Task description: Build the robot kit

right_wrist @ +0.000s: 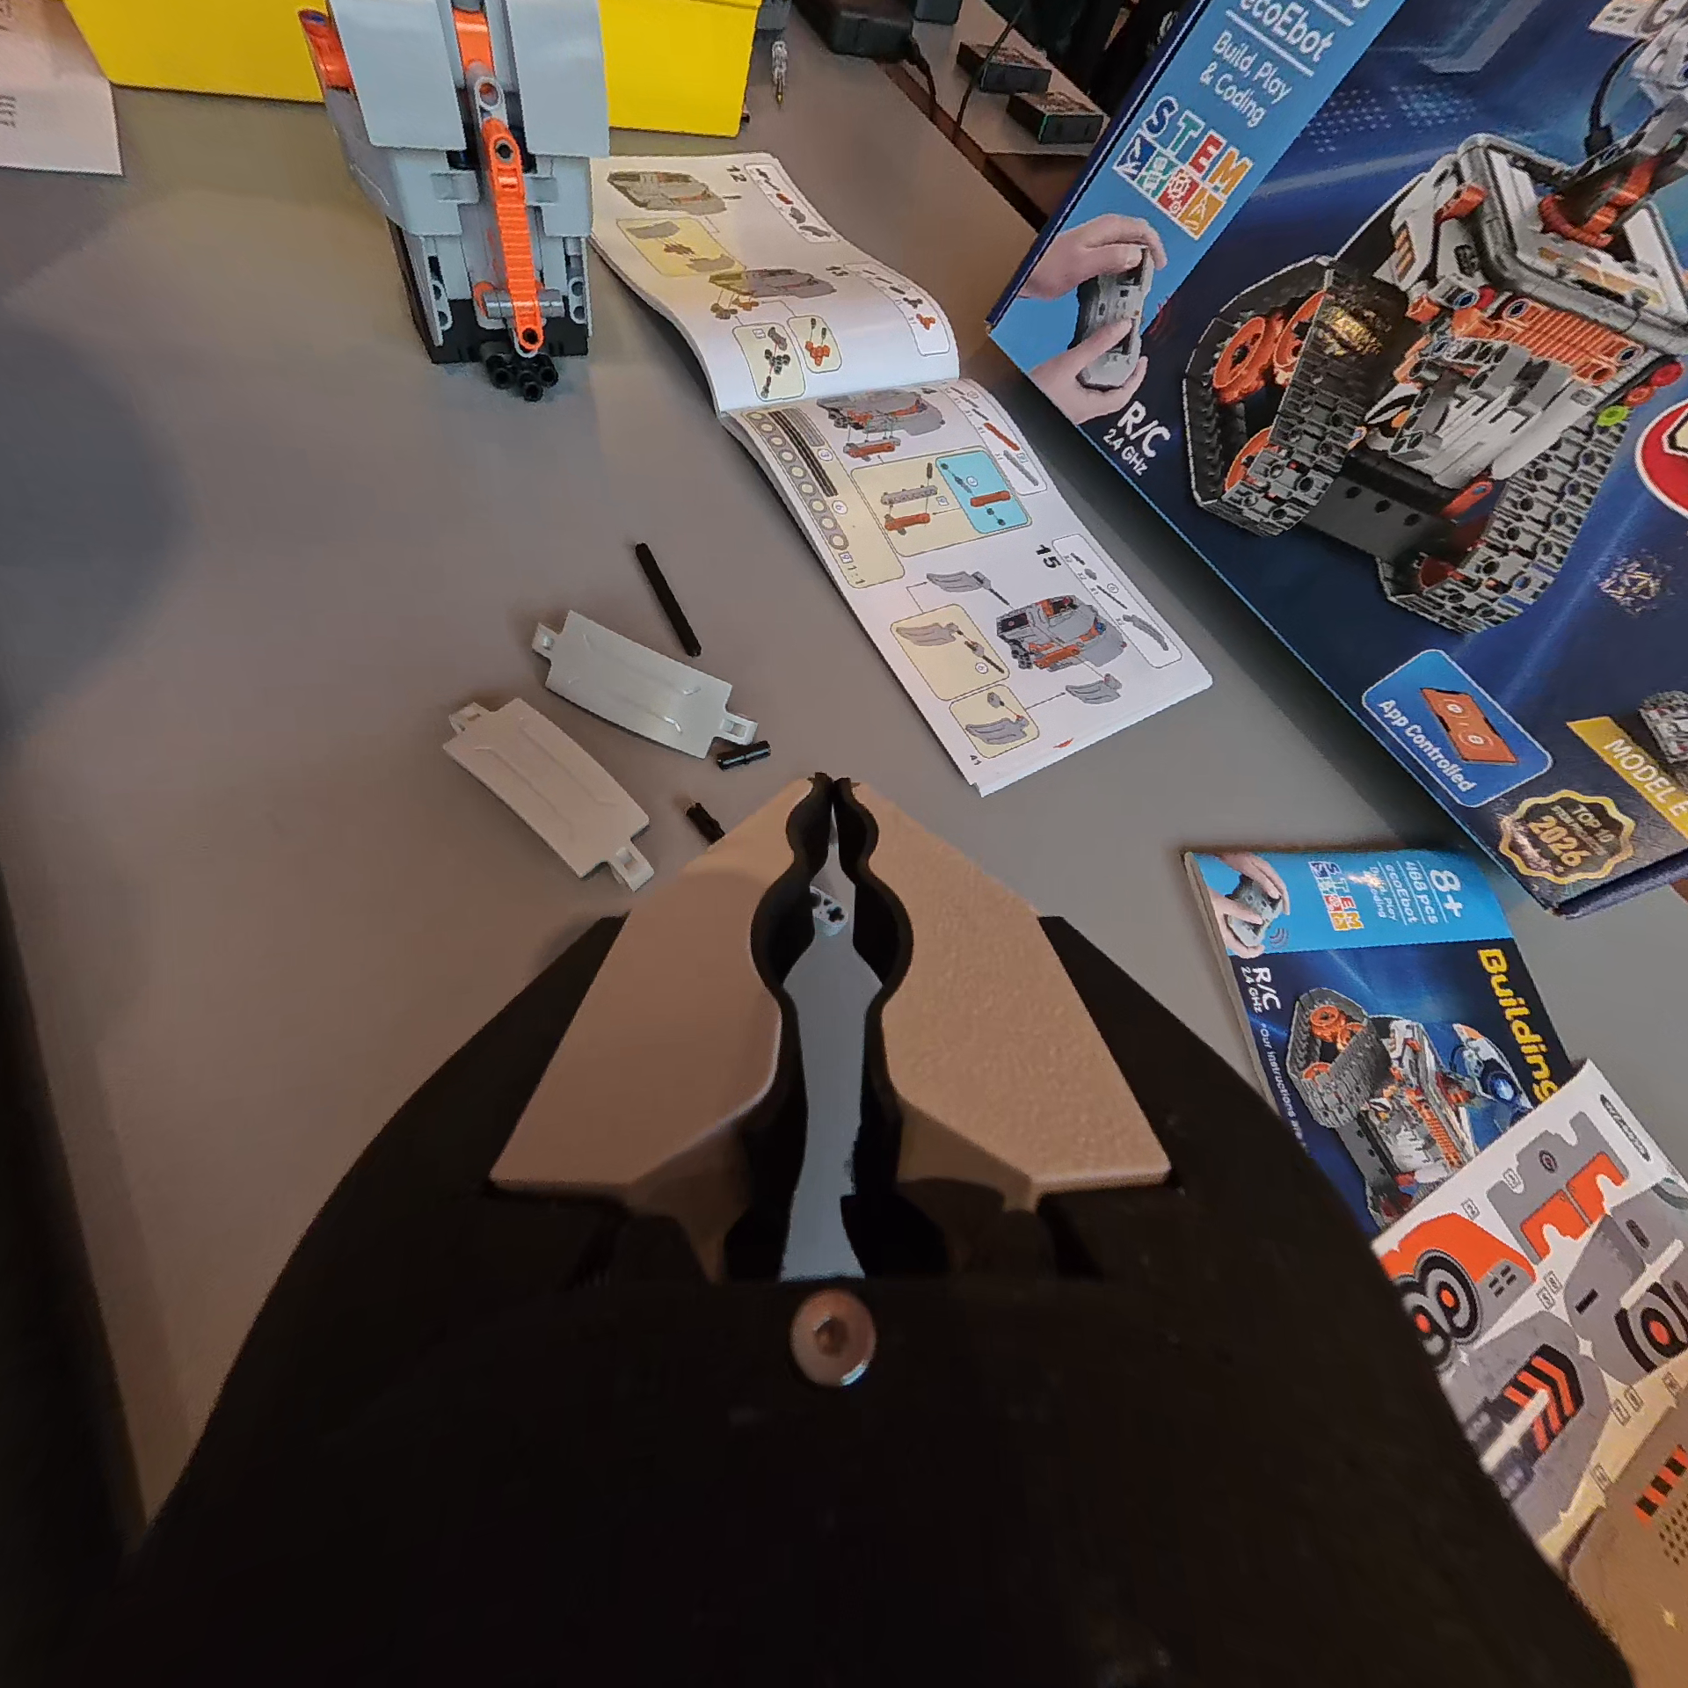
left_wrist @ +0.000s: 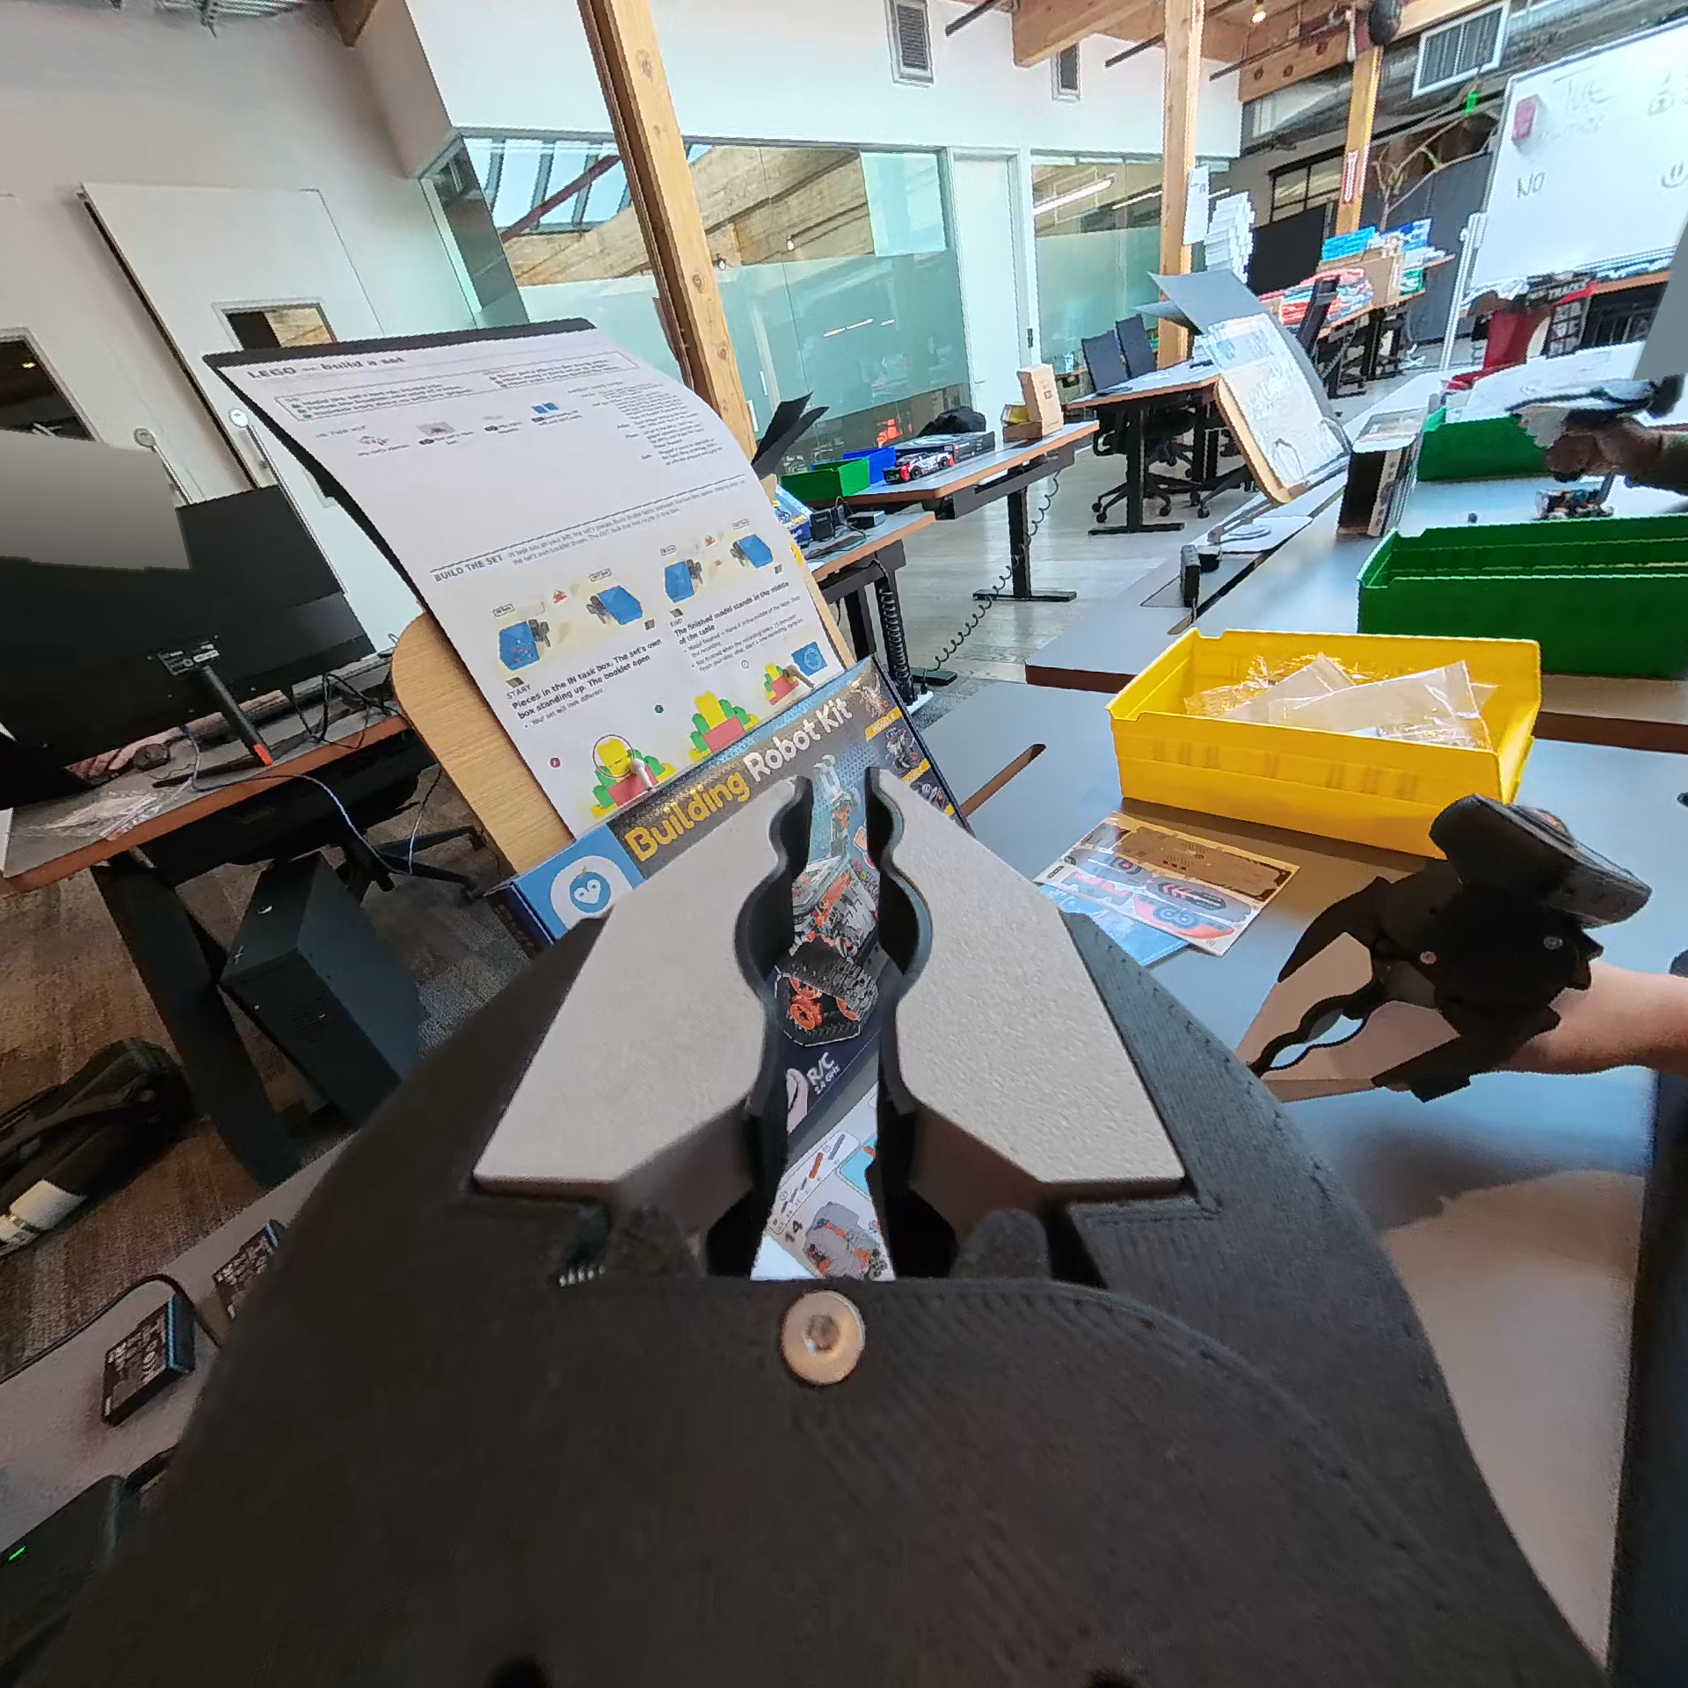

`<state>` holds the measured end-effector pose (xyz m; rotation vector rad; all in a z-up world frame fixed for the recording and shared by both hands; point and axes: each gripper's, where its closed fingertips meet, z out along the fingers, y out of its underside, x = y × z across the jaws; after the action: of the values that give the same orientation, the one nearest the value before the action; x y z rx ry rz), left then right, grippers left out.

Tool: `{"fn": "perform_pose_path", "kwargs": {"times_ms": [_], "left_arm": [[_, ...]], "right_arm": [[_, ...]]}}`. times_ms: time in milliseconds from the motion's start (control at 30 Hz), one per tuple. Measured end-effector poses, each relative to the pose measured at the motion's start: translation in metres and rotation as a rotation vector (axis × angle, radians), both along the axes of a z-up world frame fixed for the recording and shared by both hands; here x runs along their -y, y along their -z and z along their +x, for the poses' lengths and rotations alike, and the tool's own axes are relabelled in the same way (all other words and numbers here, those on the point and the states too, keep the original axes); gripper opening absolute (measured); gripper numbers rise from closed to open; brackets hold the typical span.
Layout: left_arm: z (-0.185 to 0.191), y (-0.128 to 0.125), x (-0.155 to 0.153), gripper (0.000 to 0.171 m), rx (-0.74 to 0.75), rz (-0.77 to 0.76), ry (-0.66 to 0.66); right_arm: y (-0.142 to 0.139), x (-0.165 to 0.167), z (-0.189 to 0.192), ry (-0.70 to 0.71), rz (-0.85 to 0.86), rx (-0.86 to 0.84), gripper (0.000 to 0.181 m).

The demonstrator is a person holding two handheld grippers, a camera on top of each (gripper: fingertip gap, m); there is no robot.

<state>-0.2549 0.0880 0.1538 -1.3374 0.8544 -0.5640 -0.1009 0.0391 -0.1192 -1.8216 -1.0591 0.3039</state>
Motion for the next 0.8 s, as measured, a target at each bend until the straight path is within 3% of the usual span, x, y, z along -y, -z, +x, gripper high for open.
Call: {"fn": "perform_pose_path", "kwargs": {"times_ms": [300, 433, 533, 633, 733, 800], "left_arm": [[-0.012, 0.01, -0.009, 0.009, -0.019, -0.072, -0.046], [-0.022, 0.022, -0.015, 0.009, -0.053, -0.129, -0.078], [-0.027, 0.03, -0.019, 0.009, -0.094, -0.155, -0.108], [-0.03, 0.04, -0.019, 0.009, -0.139, -0.194, -0.117], [-0.032, 0.045, -0.02, 0.009, -0.172, -0.212, -0.134], [-0.031, 0.043, -0.021, 0.009, -0.17, -0.211, -0.144]], "right_arm": [[0.015, -0.005, 0.005, 0.062, -0.132, -0.005, 0.0], [0.007, -0.019, 0.04, 0.277, -0.331, 0.152, 0.0], [-0.024, -0.023, 0.081, 0.471, -0.506, 0.412, 0.0], [-0.075, -0.014, 0.124, 0.633, -0.614, 0.826, 0.0], [-0.128, -0.011, 0.13, 0.656, -0.723, 1.147, 0.0], [-0.171, -0.037, 0.131, 0.72, -0.697, 1.258, 0.0]]}}
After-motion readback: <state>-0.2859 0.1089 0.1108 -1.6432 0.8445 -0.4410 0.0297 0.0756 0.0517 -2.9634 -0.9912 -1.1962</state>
